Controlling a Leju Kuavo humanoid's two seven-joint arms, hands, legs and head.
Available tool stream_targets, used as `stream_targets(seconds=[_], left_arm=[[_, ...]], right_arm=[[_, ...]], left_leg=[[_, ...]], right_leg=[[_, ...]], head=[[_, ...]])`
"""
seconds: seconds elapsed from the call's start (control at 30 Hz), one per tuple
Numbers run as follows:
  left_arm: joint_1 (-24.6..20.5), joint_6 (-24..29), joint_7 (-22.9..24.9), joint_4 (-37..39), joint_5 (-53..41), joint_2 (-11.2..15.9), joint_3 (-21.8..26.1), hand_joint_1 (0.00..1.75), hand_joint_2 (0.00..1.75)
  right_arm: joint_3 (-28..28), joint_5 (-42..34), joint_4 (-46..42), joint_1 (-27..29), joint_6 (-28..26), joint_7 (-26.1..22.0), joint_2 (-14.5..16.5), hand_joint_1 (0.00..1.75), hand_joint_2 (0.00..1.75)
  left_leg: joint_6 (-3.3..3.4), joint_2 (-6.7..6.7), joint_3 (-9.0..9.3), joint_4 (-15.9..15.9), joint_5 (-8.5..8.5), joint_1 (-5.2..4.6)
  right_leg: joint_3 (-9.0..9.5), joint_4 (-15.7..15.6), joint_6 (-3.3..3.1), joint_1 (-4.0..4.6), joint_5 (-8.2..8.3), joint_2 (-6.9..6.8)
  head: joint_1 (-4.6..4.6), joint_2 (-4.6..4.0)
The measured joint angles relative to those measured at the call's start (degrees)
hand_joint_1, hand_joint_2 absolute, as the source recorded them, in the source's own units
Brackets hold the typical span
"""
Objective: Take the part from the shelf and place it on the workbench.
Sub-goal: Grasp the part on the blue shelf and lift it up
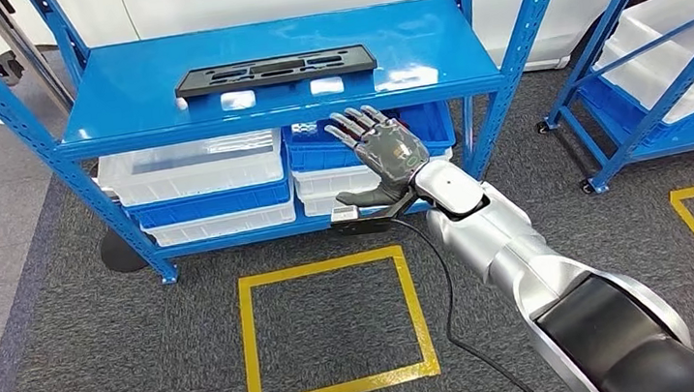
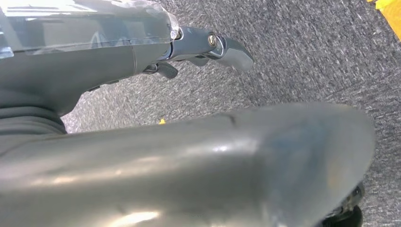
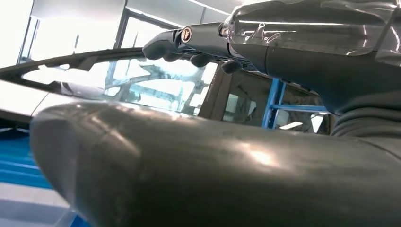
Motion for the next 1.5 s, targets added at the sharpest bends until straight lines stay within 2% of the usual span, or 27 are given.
stream_targets(seconds=[0.07, 0.2, 0.27, 0.33, 0.37, 0.4, 0.43, 0.5, 0.57, 0.63, 0.73, 0.77, 0.83, 0.87, 0.9, 0.93, 0.97, 1.0, 1.07, 1.1, 1.2, 1.27, 1.37, 1.4, 1.43, 1.47, 1.5], left_arm=[[0.1, 0.0, -0.1, 0.0, 0.1, 0.0, 0.1, 0.0, 0.0], [0.2, 0.1, -0.4, 0.0, 0.6, 0.1, 0.5, 0.0, 0.0], [0.3, 0.2, -0.5, 0.0, 0.7, 0.1, 0.5, 0.0, 0.0], [0.4, 0.3, -0.5, 0.0, 0.7, 0.1, 0.6, 0.0, 0.0], [0.5, 0.3, -0.5, 0.0, 0.7, 0.2, 0.6, 0.0, 0.0], [0.6, 0.3, -0.6, 0.0, 0.8, 0.2, 0.7, 0.0, 0.0], [0.6, 0.3, -0.6, 0.0, 0.8, 0.2, 0.7, 0.0, 0.0], [0.7, 0.4, -0.6, 0.0, 0.8, 0.2, 0.7, 0.0, 0.0], [0.6, 0.4, -0.7, 0.0, 0.7, 0.2, 0.7, 0.0, 0.0], [0.6, 0.4, -0.8, 0.0, 0.7, 0.2, 0.7, 0.0, 0.0], [0.6, 0.4, -0.8, 0.0, 0.7, 0.2, 0.8, 0.0, 0.0], [0.5, 0.4, -0.8, 0.0, 0.7, 0.2, 0.8, 0.0, 0.0], [0.4, 0.4, -0.9, 0.0, 0.7, 0.2, 0.8, 0.0, 0.0], [0.4, 0.4, -0.9, 0.0, 0.8, 0.2, 0.8, 0.0, 0.0], [0.4, 0.4, -0.9, 0.0, 0.8, 0.2, 0.8, 0.0, 0.0], [0.4, 0.4, -0.9, 0.0, 0.8, 0.2, 0.8, 0.0, 0.0], [0.4, 0.4, -0.9, 0.0, 0.9, 0.2, 0.8, 0.0, 0.0], [0.4, 0.4, -0.9, 0.0, 0.9, 0.2, 0.8, 0.0, 0.0], [0.3, 0.3, -0.9, 0.0, 0.9, 0.2, 0.8, 0.0, 0.0], [0.3, 0.3, -0.9, 0.0, 0.9, 0.2, 0.9, 0.0, 0.0], [0.1, 0.1, -0.9, 0.0, 0.8, 0.3, 0.9, 0.0, 0.0], [0.0, 0.0, -0.8, 0.0, 0.6, 0.3, 0.9, 0.0, 0.0], [-0.1, -0.2, -0.5, 0.0, 0.2, 0.3, 0.8, 0.0, 0.0], [-0.1, -0.2, -0.4, 0.0, 0.1, 0.3, 0.8, 0.0, 0.0], [-0.1, -0.2, -0.3, 0.0, 0.0, 0.3, 0.8, 0.0, 0.0], [-0.1, -0.3, -0.3, 0.0, -0.1, 0.3, 0.8, 0.0, 0.0], [-0.1, -0.3, -0.2, 0.0, -0.3, 0.3, 0.8, 0.0, 0.0]], right_arm=[[0.1, 0.0, 0.0, -0.1, 0.0, 0.0, 0.3, 0.0, 0.0], [0.2, -0.3, 0.2, -0.3, -0.1, -0.2, 0.8, 0.0, 0.0], [0.2, -1.0, 0.2, -0.6, 0.0, -0.6, 1.2, 0.0, 0.0], [0.2, -1.7, 0.3, -0.8, 0.0, -1.0, 1.6, 0.0, 0.0], [0.2, -1.9, 0.4, -0.8, 0.1, -1.2, 1.7, 0.0, 0.0], [0.2, -2.1, 0.6, -0.7, 0.1, -1.3, 1.8, 0.0, 0.0], [0.2, -2.2, 0.7, -0.7, 0.2, -1.4, 1.9, 0.0, 0.0], [0.2, -2.4, 0.8, -0.8, 0.2, -1.5, 2.0, 0.0, 0.0], [0.2, -2.4, 0.8, -1.0, 0.3, -1.6, 2.1, 0.0, 0.0], [0.2, -2.4, 0.9, -1.2, 0.2, -1.6, 2.1, 0.0, 0.0], [0.2, -2.5, 1.0, -1.5, -0.1, -1.6, 2.1, 0.0, 0.0], [0.2, -2.6, 1.1, -1.6, -0.2, -1.6, 2.1, 0.0, 0.0], [0.2, -2.6, 1.2, -1.8, -0.3, -1.5, 2.0, 0.0, 0.0], [0.2, -2.6, 1.4, -1.7, -0.4, -1.4, 2.0, 0.0, 0.0], [0.2, -2.6, 1.6, -1.6, -0.4, -1.3, 2.0, 0.0, 0.0], [0.3, -2.6, 1.7, -1.7, -0.4, -1.3, 2.0, 0.0, 0.0], [0.3, -2.6, 1.8, -1.8, -0.3, -1.2, 2.0, 0.0, 0.0], [0.3, -2.6, 1.8, -2.0, -0.2, -1.2, 2.0, 0.0, 0.0], [0.3, -2.7, 1.9, -2.7, -0.1, -1.1, 2.2, 0.0, 0.0], [0.3, -2.7, 1.9, -2.9, 0.0, -1.0, 2.3, 0.0, 0.0], [0.4, -2.6, 2.0, -3.1, 0.0, -0.4, 2.6, 0.0, 0.0], [0.4, -2.5, 2.1, -3.2, -0.1, 0.1, 2.7, 0.0, 0.0], [0.5, -2.4, 2.2, -3.1, -0.1, 0.5, 2.7, 0.0, 0.0], [0.6, -2.4, 2.3, -3.0, -0.1, 0.6, 2.7, 0.0, 0.0], [0.7, -2.4, 2.4, -2.9, -0.2, 0.6, 2.7, 0.0, 0.0], [0.7, -2.4, 2.5, -2.8, -0.2, 0.7, 2.6, 0.0, 0.0], [0.7, -2.4, 2.5, -2.7, -0.3, 0.7, 2.6, 0.0, 0.0]], left_leg=[[-0.52, -0.04, -0.02, 0.4, -0.53, -0.18], [-1.7, 0.1, -0.05, 0.8, -1.27, -0.24], [-2.37, 0.2, -1.86, 4.9, -3.51, -0.1], [-2.87, 0.25, -5.83, 12.7, -6.66, 0.07], [-3.01, 0.25, -7.64, 15.8, -7.42, 0.14], [-3.07, 0.26, -8.62, 17.0, -7.08, 0.19], [-3.05, 0.27, -8.45, 15.9, -5.62, 0.21], [-2.7, 0.31, -5.42, 8.4, -0.98, 0.22], [-2.08, 0.31, -2.38, 1.9, 1.4, -0.02], [-1.43, 0.26, -1.63, 0.5, 1.16, -0.3], [-0.36, 0.28, -1.07, -0.2, 1.25, 0.03], [-0.04, 0.32, -0.81, -0.5, 1.25, 0.14], [0.39, 0.35, -0.65, -0.5, 1.03, 0.04], [0.5, 0.34, -0.59, -0.5, 0.91, -0.02], [0.56, 0.3, -0.51, -0.5, 0.76, -0.07], [0.55, 0.23, -0.38, -0.4, 0.59, -0.1], [0.48, 0.15, -0.19, -0.3, 0.35, -0.13], [0.36, 0.08, 0.01, -0.1, 0.05, -0.16], [-0.1, 0.03, 0.22, 0.3, -0.56, -0.39], [-0.35, 0.04, 0.26, 0.4, -0.77, -0.47], [-1.18, 0.12, 0.49, 0.4, -1.24, -0.49], [-1.79, 0.21, -0.43, 2.9, -2.81, -0.42], [-2.49, 0.28, -6.03, 13.6, -7.05, 0.03], [-2.65, 0.29, -7.68, 16.1, -7.36, 0.15], [-2.75, 0.3, -8.39, 16.5, -6.49, 0.26], [-2.76, 0.31, -7.95, 14.7, -4.61, 0.34], [-2.7, 0.33, -6.57, 11.0, -2.07, 0.39]], right_leg=[[2.46, -5.5, -0.43, 0.23, 1.79, 0.0], [3.09, -6.6, -1.52, 0.24, 1.5, 0.09], [3.62, -7.0, -2.12, 0.01, 1.41, 0.04], [3.95, -7.0, -2.44, 0.06, 1.13, 0.01], [4.09, -6.9, -2.47, 0.09, 0.98, 0.01], [4.27, -6.9, -2.45, 0.1, 0.79, 0.02], [4.53, -6.9, -2.39, 0.09, 0.57, 0.04], [5.23, -6.8, -2.13, 0.09, 0.04, 0.09], [5.63, -6.8, -1.64, 0.27, -0.39, 0.17], [5.7, -6.9, -1.02, 0.38, -0.53, 0.2], [5.43, -5.8, -0.13, 0.33, -1.57, 0.14], [4.37, -3.5, 0.05, 0.33, -2.78, 0.13], [0.22, 4.1, 0.2, 0.22, -5.9, 0.13], [-1.96, 7.6, 0.27, 0.16, -6.85, 0.13], [-3.39, 9.4, 0.3, 0.11, -6.77, 0.12], [-3.73, 9.0, 0.24, 0.08, -5.58, 0.11], [-2.88, 6.4, 0.1, 0.07, -3.42, 0.11], [-1.26, 2.3, -0.15, 0.09, -0.9, 0.09], [1.72, -4.5, -0.59, 0.32, 1.96, 0.06], [2.41, -6.0, -0.79, 0.45, 2.23, 0.07], [2.87, -6.8, -1.42, 0.42, 1.85, 0.18], [3.54, -7.3, -1.99, 0.11, 1.72, 0.15], [4.23, -7.4, -2.42, 0.06, 1.21, 0.12], [4.43, -7.3, -2.4, 0.07, 1.0, 0.15], [4.69, -7.3, -2.35, 0.05, 0.76, 0.2], [5.03, -7.3, -2.25, 0.03, 0.48, 0.27], [5.46, -7.2, -2.09, 0.0, 0.15, 0.32]], head=[[0.0, 0.0], [-0.01, 0.0], [-0.01, 0.0], [-0.01, 0.0], [-0.01, 0.0], [-0.01, 0.0], [-0.01, 0.0], [-0.01, 0.0], [-0.01, 0.0], [-0.01, 0.0], [0.0, 0.0], [0.01, 0.0], [0.0, 0.0], [0.0, 0.0], [-0.01, 0.0], [0.0, 0.0], [0.01, 0.0], [0.01, 0.0], [0.0, 0.0], [-0.01, 0.0], [-0.01, 0.0], [-0.01, 0.0], [-0.01, 0.0], [-0.01, 0.0], [-0.01, 0.0], [-0.01, 0.0], [-0.01, 0.0]])
